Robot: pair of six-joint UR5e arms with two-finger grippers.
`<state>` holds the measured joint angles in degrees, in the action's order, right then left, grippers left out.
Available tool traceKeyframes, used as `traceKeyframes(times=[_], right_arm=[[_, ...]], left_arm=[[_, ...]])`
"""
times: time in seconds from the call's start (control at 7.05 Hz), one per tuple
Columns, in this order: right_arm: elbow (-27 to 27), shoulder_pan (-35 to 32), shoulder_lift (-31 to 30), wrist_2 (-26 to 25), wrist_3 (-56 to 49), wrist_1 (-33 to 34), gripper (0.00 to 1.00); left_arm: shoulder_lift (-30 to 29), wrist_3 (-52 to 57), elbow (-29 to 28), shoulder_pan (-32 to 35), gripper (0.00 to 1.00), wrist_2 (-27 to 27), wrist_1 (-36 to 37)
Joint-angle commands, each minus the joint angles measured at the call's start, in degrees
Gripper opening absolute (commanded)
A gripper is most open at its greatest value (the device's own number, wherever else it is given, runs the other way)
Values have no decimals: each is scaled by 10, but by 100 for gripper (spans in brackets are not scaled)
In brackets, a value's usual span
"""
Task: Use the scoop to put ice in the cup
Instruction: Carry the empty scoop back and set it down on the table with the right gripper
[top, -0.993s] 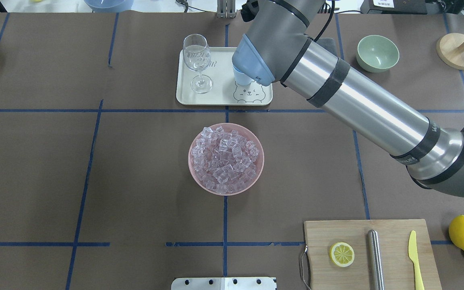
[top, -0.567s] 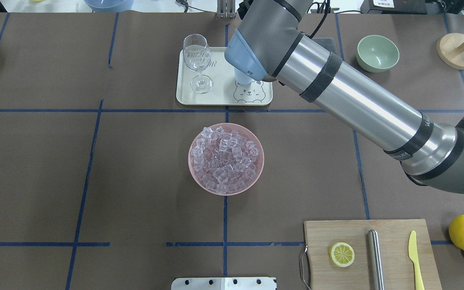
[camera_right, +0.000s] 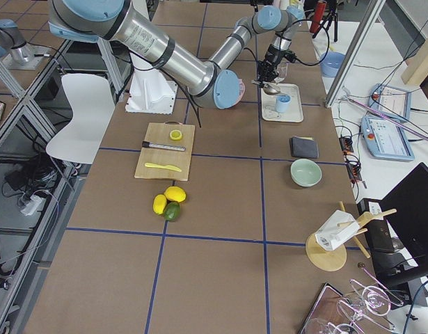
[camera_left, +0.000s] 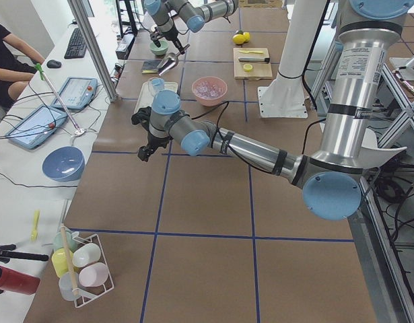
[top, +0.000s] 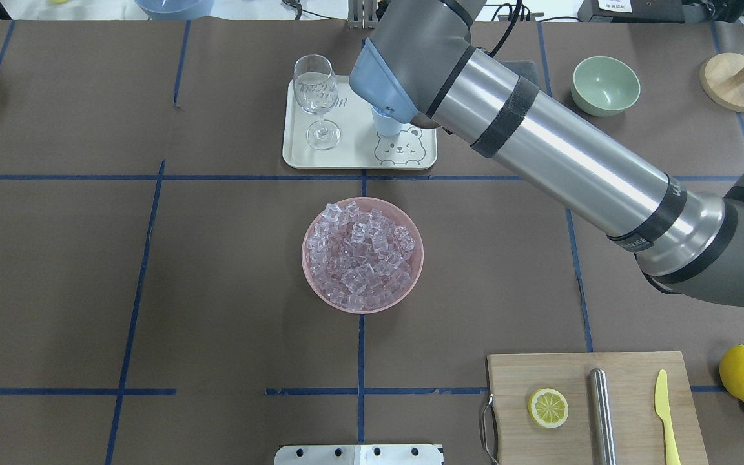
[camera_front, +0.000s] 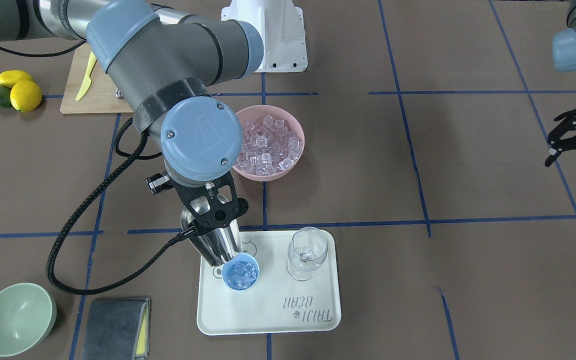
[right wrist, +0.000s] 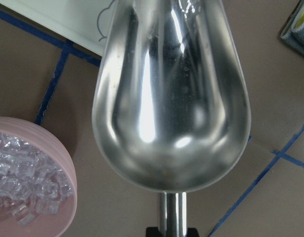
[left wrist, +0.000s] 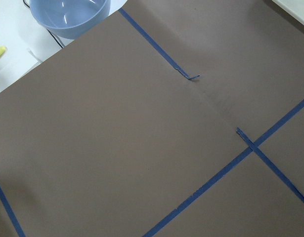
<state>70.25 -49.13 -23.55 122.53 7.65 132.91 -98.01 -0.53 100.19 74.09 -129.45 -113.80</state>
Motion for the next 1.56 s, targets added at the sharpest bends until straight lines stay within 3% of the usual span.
traceKeyframes(times=[0.0, 0.28, 0.43, 0.71, 0.85, 1.42], right_arm=[[1, 0, -1, -1, 0, 1, 0], [22, -10, -12, -3, 1, 29, 0], [74, -28, -42, -3, 2, 56, 0], [258, -61, -186, 3, 12, 62, 0], [322, -85, -252, 3, 44, 64, 0], [501, -93, -469, 2, 117, 60, 0]], left_arm=[[0, 0, 0, 0, 100, 1, 1], [1, 0, -2, 2, 100, 1, 2], [1, 0, -3, 3, 100, 1, 3], [1, 0, 3, 14, 100, 1, 30], [13, 0, 2, 14, 100, 1, 30], [40, 0, 4, 14, 100, 0, 27]])
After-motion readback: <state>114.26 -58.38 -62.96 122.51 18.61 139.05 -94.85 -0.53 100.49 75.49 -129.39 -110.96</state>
